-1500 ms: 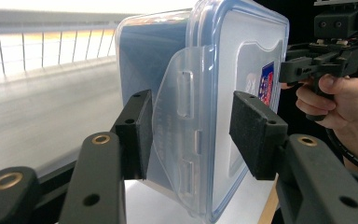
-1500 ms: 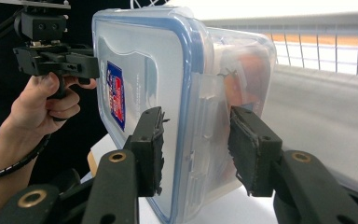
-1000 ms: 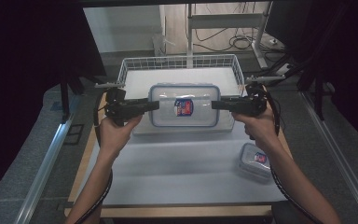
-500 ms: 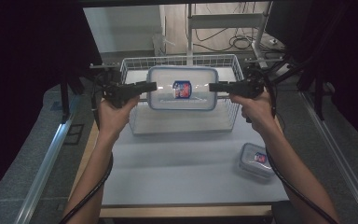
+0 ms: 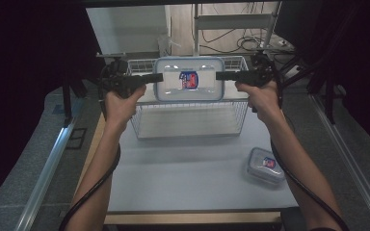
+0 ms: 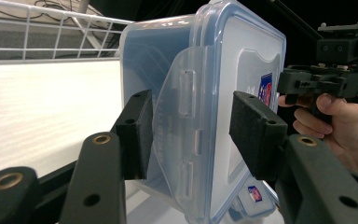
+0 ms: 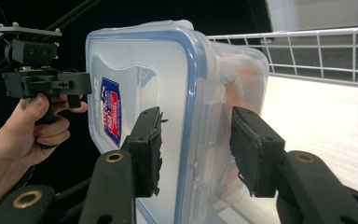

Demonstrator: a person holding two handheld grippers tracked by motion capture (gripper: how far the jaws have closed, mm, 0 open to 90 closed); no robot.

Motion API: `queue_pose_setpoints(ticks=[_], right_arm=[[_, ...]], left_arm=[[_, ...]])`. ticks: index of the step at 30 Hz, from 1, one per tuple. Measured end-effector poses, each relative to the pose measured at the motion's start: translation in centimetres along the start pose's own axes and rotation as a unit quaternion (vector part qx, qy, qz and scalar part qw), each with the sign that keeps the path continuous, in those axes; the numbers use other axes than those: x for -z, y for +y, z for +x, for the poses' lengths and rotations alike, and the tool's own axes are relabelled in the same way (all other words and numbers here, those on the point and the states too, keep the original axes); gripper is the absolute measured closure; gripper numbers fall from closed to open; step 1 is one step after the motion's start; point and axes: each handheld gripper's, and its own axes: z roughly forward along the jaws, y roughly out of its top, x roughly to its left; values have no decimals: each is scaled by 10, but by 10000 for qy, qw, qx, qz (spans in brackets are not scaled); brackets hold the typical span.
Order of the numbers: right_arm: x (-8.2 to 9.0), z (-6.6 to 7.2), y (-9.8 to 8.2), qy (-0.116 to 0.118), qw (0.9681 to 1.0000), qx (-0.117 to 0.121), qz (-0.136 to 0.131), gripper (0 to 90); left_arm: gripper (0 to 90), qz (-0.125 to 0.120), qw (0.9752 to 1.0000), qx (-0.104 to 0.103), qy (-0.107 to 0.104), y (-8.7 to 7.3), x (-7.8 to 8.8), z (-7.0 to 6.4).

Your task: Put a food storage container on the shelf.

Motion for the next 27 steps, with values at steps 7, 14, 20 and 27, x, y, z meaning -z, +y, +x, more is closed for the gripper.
queue_pose_setpoints(ticks=[7,14,20,27], right_arm=[[1,-5,13,62,9995,-183,-246,625],[-11,-5,15,-201,9993,-122,-300,596],[-21,-14,19,-287,9985,-337,-312,582],[-32,-23,21,-449,9977,-354,-364,545]], left_arm=[[488,20,9999,128,-5,2,-5,7],[483,-49,9995,298,18,0,-8,15],[477,-158,9979,634,-8,1,-15,26],[475,-274,9979,467,355,7,-19,28]])
